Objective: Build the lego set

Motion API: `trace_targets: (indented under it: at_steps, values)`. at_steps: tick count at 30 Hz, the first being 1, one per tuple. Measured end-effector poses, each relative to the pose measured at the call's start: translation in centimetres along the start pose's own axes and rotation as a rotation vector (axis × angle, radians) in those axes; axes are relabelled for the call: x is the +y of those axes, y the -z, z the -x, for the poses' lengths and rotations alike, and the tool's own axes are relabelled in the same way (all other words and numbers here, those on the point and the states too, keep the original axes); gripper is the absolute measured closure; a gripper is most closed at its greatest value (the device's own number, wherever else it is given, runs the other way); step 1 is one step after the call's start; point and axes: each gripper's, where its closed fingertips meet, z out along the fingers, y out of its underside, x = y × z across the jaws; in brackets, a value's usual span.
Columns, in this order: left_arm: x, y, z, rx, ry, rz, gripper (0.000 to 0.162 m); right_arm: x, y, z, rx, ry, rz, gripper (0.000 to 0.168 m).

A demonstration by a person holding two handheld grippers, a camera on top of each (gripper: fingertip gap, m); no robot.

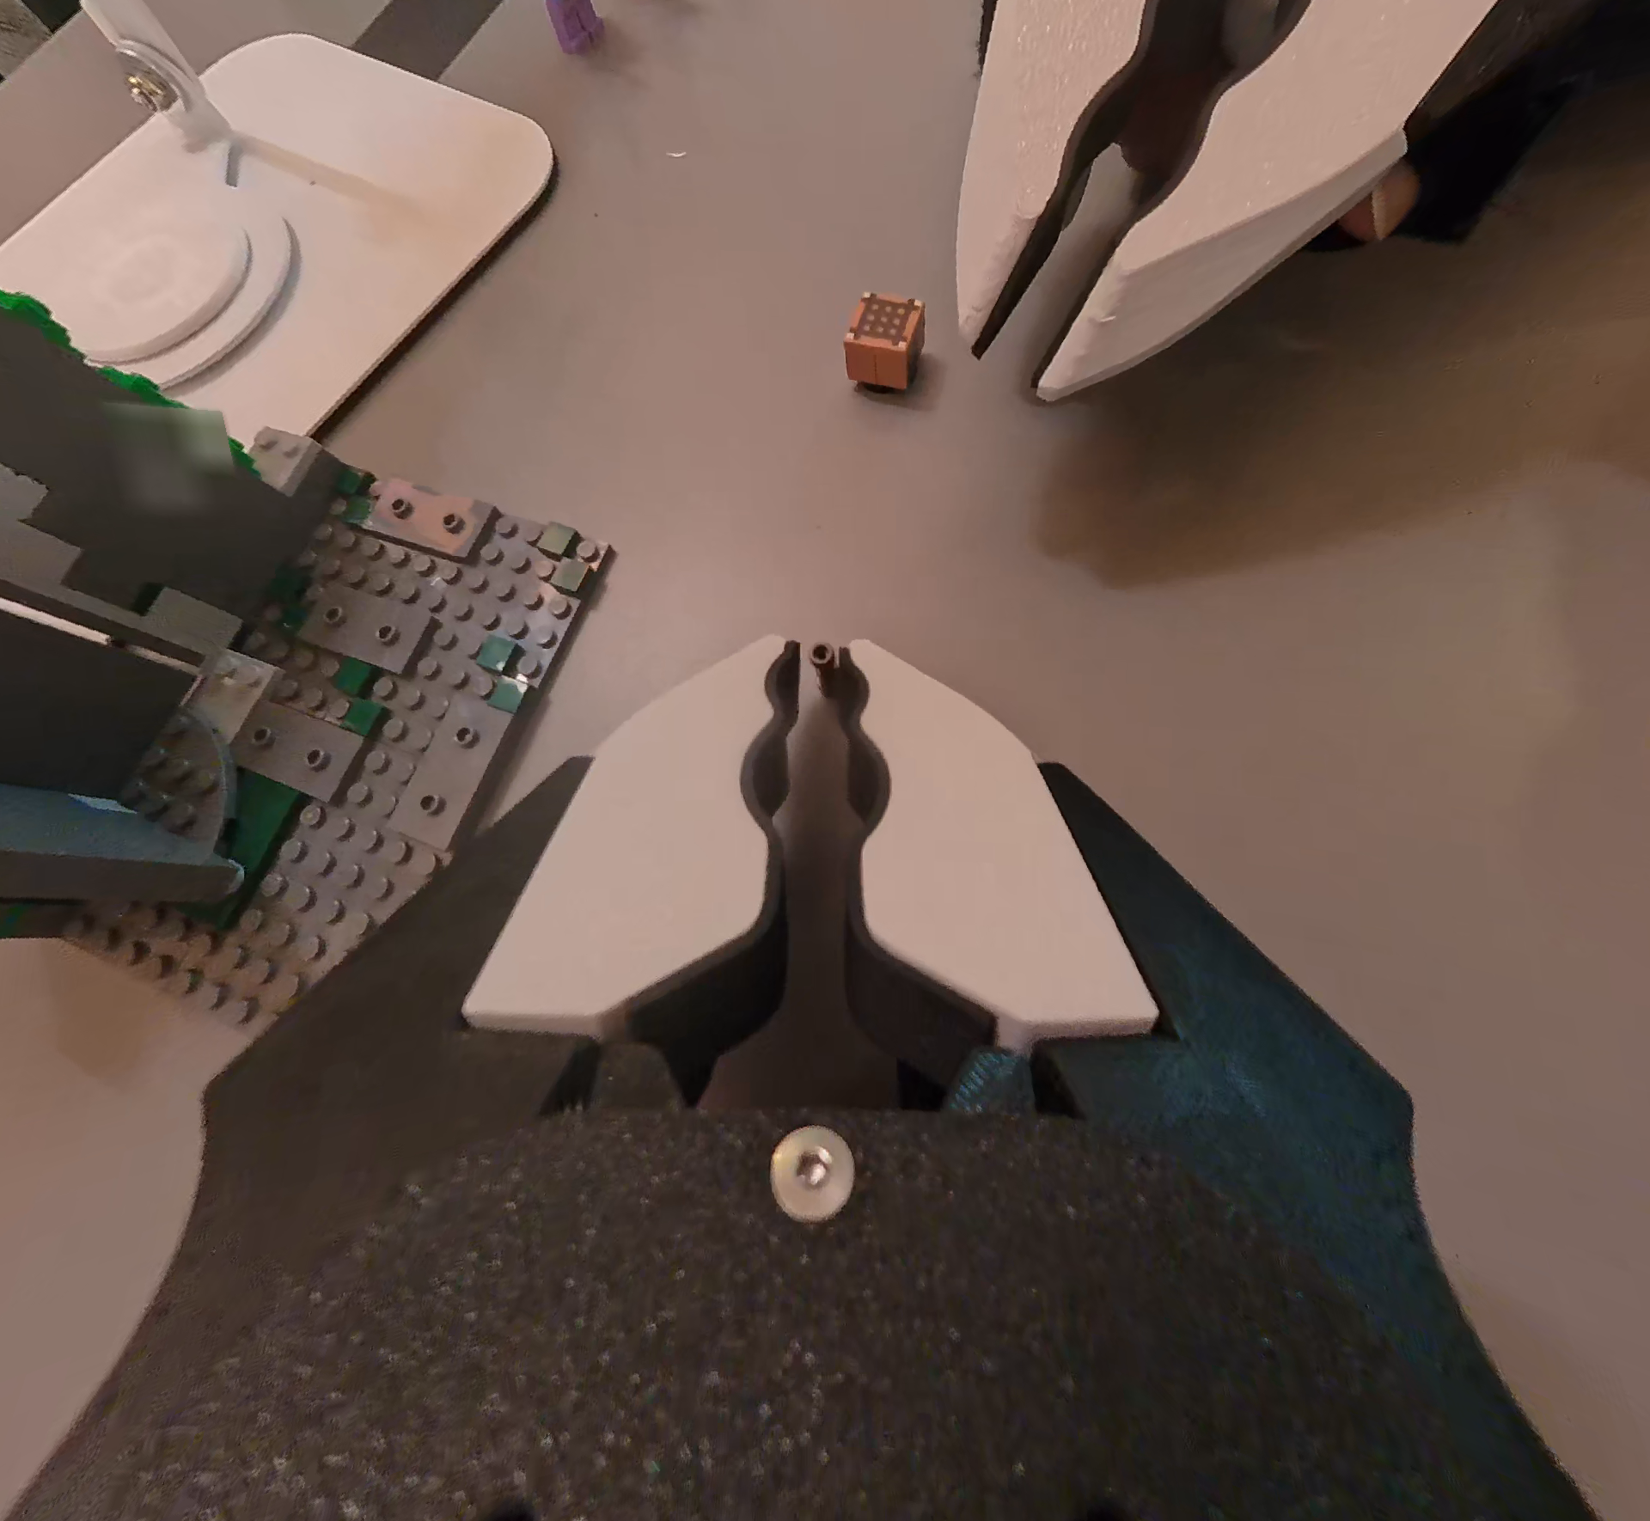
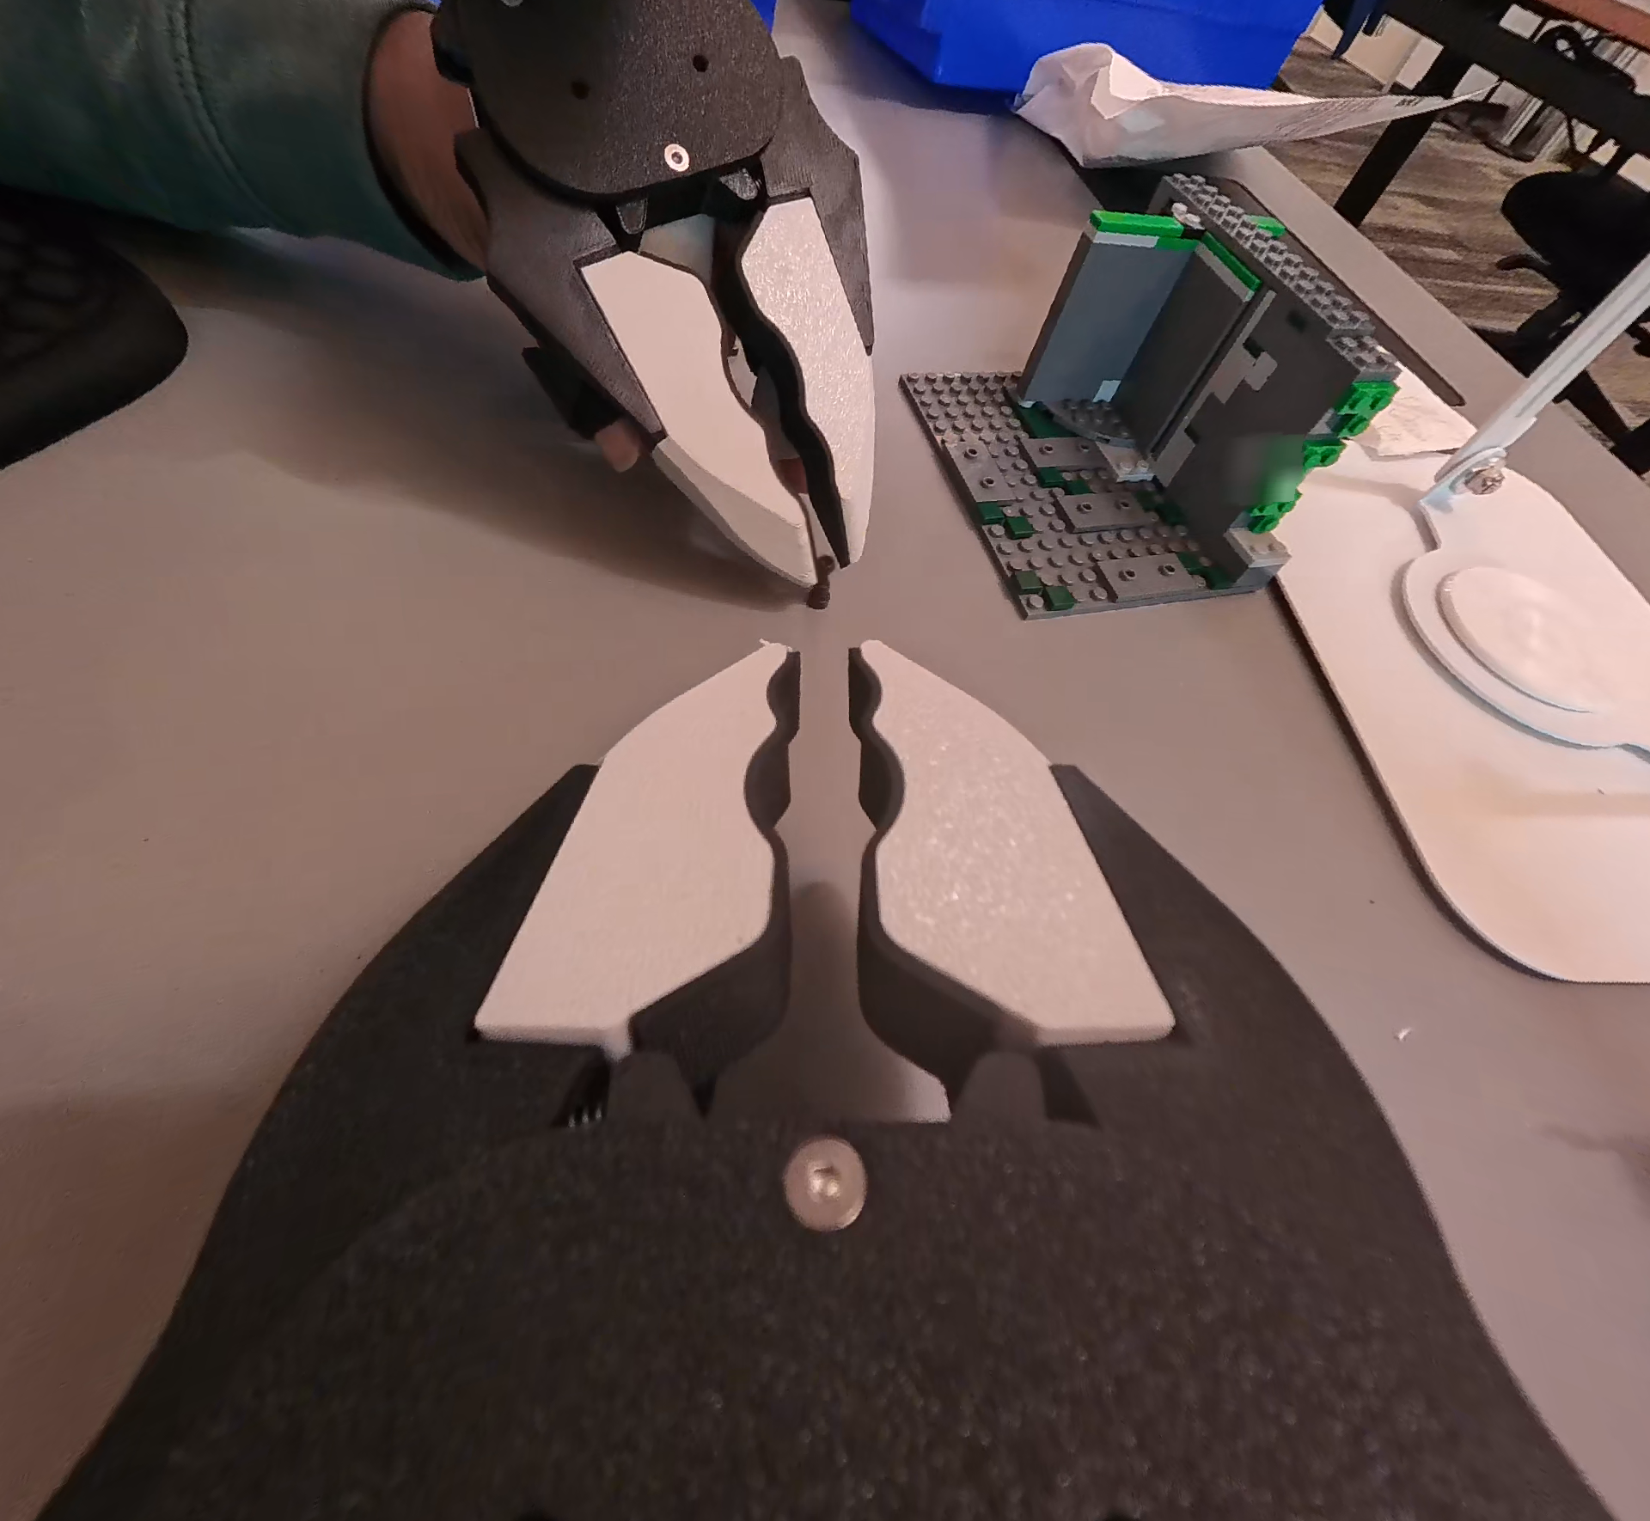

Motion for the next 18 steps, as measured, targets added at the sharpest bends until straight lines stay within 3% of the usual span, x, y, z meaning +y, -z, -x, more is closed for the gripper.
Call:
trace_targets:
  at_steps: [10,18]
  values:
    - [-1.8,1.2,0.4,0.002,0.021,-0.072,0.150,-0.3,0.2,-0.3,0.008,-0.020,-0.019,0.159]
    - [-5.5,7.2,4.1,-0.188,0.133,-0.275,0.160,-0.5,0.4,-0.7,0.024,-0.043,-0.036,0.159]
